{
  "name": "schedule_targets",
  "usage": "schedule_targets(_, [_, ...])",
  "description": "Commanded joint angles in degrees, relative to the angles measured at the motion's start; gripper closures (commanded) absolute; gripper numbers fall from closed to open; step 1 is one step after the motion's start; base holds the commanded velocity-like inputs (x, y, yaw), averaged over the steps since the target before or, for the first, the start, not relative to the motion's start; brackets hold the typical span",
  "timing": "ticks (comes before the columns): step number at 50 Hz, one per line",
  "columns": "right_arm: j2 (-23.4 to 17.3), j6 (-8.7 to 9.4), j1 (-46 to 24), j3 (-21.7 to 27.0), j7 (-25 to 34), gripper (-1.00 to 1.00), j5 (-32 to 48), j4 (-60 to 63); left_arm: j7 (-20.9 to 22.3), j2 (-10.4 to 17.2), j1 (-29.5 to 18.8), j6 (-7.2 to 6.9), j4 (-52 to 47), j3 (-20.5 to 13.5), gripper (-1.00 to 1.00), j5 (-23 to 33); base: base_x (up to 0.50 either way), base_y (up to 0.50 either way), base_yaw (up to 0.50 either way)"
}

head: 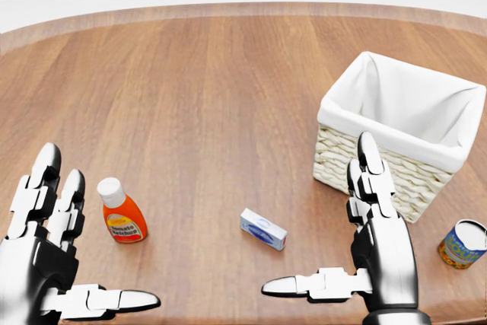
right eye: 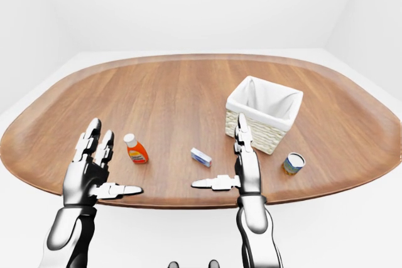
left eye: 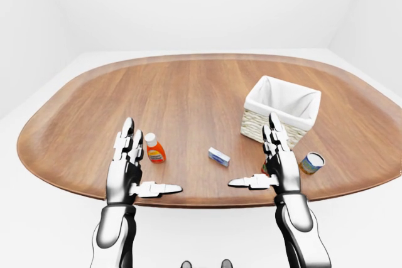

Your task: Pick up the ketchup, and put it in the basket.

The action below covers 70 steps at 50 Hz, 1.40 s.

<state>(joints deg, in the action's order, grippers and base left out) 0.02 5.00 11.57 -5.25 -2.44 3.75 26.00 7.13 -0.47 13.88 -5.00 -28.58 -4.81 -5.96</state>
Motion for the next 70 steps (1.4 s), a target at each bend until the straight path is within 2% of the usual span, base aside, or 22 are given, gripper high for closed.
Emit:
schedule_targets(1, [-0.1, 0.00, 0.3, -0.3, 0.1, -1.00, 0.1, 0.2, 0.0, 0.0, -0.2, 0.00, 0.1, -0.3, -1.00, -0.1, 0.50, 0.13, 0.00])
schedule_targets(6, [0.0, 0.00, 0.0, -0.3, -0.4, -1.00, 0.6, -0.2, 0.0, 0.0, -0.2, 0.00, 0.4, -0.1, -1.00, 0.2, 0.50, 0.12, 0.00])
schedule_targets(17, [0.1, 0.00, -0.3, -0.5, -1.6, -1.00, 1.9, -0.4, -0.1, 0.0, 0.3, 0.00, 1.0, 0.7, -1.00, 1.5, 0.00, 0.00, 0.00])
schedule_targets(26, [0.0, 0.00, 0.6, -0.7, -0.7, -1.00, 0.0, 1.4, -0.5, -0.1, 0.4, 0.00, 0.7, 0.5, -1.00, 1.5, 0.00, 0.00, 0.00])
schedule_targets(27, [-0.3, -0.88, 1.1, -0.9, 0.3, -1.00, -0.7, 1.8, -0.5, -0.1, 0.3, 0.00, 0.6, 0.3, -1.00, 1.3, 0.00, 0.00, 0.00])
schedule_targets(29, [-0.3, -0.29, 1.2, -0.9, 0.1, -1.00, -0.3, 1.9, -0.5, -0.1, 0.3, 0.00, 0.3, 0.2, -1.00, 1.2, 0.50, 0.00, 0.00])
schedule_targets(43, [0.0, 0.00, 0.1, -0.4, -1.0, -1.00, 0.1, 0.6, -0.3, 0.0, 0.2, 0.00, 0.6, 0.3, -1.00, 1.1, 0.50, 0.00, 0.00])
schedule_targets(44, [0.1, -0.58, -0.2, -0.1, -1.2, -1.00, 0.1, -0.2, -0.2, -0.1, 0.4, 0.00, 0.7, 0.5, -1.00, 1.1, 0.00, 0.00, 0.00])
schedule_targets(48, [0.2, -0.07, -0.2, -0.1, -1.5, -1.00, 0.2, -0.1, -0.2, 0.0, 0.2, 0.00, 0.8, 0.5, -1.00, 1.2, 0.00, 0.00, 0.00])
schedule_targets(64, [0.1, -0.33, 0.2, 0.1, -1.4, -1.00, 0.0, 0.7, 0.2, 0.1, 1.6, 0.00, -0.7, 0.6, -1.00, 2.5, 0.00, 0.00, 0.00])
schedule_targets(65, [0.1, -1.23, -1.0, -0.1, -1.3, -1.00, 0.5, -2.1, -2.3, 3.1, -1.6, 10.00, 21.6, -9.2, -1.00, 5.3, 0.00, 0.00, 0.00])
schedule_targets(70, [0.2, -1.71, -1.1, 0.0, -1.3, -1.00, 0.6, -2.8, -2.1, 3.4, -3.0, 10.00, 26.9, -11.7, -1.00, 5.8, 0.00, 0.00, 0.00])
